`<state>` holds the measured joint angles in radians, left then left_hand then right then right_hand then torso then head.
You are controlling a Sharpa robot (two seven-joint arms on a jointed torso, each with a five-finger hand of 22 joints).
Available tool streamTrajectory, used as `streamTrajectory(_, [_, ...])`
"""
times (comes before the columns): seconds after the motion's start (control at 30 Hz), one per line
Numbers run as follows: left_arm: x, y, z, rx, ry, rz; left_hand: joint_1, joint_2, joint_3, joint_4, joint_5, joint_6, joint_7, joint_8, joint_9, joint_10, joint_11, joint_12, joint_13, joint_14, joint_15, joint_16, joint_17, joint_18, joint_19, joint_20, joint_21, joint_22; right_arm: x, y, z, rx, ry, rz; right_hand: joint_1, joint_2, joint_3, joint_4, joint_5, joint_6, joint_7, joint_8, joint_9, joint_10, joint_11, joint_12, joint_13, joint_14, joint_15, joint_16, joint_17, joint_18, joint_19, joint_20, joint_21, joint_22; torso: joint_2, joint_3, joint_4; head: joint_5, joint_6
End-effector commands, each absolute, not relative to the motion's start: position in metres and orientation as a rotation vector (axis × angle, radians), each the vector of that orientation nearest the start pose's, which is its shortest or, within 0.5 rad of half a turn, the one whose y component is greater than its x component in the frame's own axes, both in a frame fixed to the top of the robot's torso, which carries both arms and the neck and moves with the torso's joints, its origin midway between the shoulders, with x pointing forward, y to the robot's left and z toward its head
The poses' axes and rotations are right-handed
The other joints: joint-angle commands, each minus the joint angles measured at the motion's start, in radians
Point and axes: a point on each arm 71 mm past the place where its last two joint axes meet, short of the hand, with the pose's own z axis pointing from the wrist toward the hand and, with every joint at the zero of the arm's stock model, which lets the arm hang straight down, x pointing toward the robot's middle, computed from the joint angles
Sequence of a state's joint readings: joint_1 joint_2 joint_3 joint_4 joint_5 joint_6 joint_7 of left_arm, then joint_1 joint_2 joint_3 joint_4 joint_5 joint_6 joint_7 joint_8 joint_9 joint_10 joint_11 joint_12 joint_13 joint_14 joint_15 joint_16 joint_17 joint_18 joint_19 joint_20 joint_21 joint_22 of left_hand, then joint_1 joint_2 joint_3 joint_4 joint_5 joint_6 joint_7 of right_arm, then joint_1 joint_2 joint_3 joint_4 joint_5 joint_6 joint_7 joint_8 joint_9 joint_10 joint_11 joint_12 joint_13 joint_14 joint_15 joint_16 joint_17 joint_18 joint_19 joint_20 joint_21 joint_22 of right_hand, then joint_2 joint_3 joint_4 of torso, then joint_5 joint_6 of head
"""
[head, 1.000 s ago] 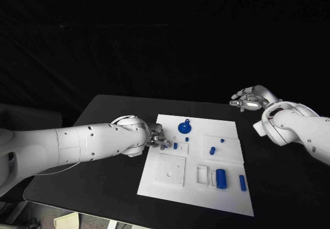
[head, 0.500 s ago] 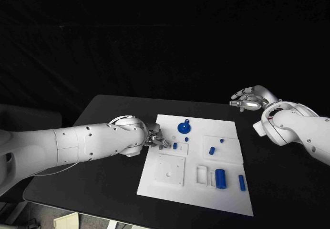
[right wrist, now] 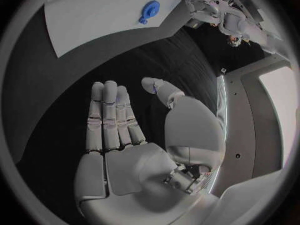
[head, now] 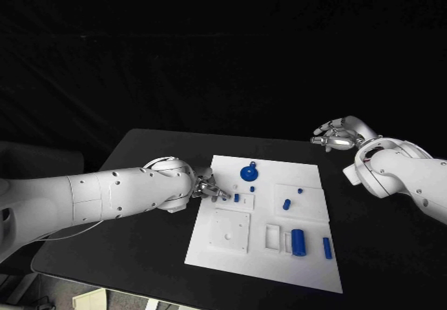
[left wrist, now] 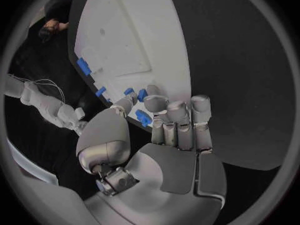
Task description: Assemble the parts on the task board
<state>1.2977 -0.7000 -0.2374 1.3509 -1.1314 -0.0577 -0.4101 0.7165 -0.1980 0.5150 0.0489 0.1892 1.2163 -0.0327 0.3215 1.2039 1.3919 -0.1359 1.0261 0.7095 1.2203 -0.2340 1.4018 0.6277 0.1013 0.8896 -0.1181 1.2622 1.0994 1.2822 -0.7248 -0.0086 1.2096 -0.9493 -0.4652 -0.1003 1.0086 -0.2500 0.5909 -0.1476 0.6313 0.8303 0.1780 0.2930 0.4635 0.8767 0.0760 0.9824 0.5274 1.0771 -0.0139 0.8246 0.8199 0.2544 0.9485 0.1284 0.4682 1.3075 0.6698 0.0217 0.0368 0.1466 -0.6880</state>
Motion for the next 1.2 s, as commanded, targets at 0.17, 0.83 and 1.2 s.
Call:
streamTrajectory(0.17, [0.506,0.208,-0.239,-0.204,2.146,-0.378,0.013,-0.077,0.032,0.122,-0.113,-0.005,0.008,-0.021,0.018,-0.013,0.004,0.004,0.000,-0.015,0.000,-0.008,0.000,0.013,-0.009,-0.152,-0.002,-0.002,0.561,-0.252,-0.147,0.468,1.523,0.675,0.001,0.010,-0.001,-0.005,0.006,-0.001,0.005,-0.001,-0.001,-0.006,0.001,0.004,-0.002,-0.009,0.002,-0.005,-0.001,0.007,-0.002,0.004,-0.003,0.024,0.000,0.0002,0.0003,-0.001,0.000])
streamTrajectory(0.83, [0.516,0.210,-0.218,-0.437,2.020,-0.585,0.083,-0.075,-0.043,0.240,-0.136,-0.125,0.056,-0.103,-0.066,-0.110,0.048,-0.055,-0.022,-0.074,0.043,-0.058,-0.027,-0.002,-0.069,-0.134,-0.036,-0.019,0.561,-0.254,-0.147,0.470,1.522,0.672,0.001,0.010,-0.001,-0.005,0.006,-0.001,0.005,-0.001,-0.001,-0.006,0.001,0.005,-0.003,-0.009,0.002,-0.005,-0.001,0.007,-0.002,0.004,-0.003,0.024,0.000,0.0009,-0.0002,-0.003,0.008])
streamTrajectory(1.2, [0.519,0.179,-0.196,-0.170,1.763,-0.826,0.479,0.048,-0.022,-0.110,-0.049,-0.237,0.135,-0.169,-0.224,-0.258,0.126,-0.235,-0.114,-0.203,0.139,-0.201,-0.096,-0.071,-0.199,-0.071,-0.135,-0.055,0.561,-0.254,-0.147,0.469,1.521,0.674,0.002,0.011,-0.001,-0.005,0.006,-0.001,0.005,-0.001,-0.001,-0.006,0.001,0.005,-0.003,-0.009,0.002,-0.005,-0.001,0.007,-0.002,0.004,-0.003,0.024,0.000,0.0001,-0.0006,-0.022,0.023])
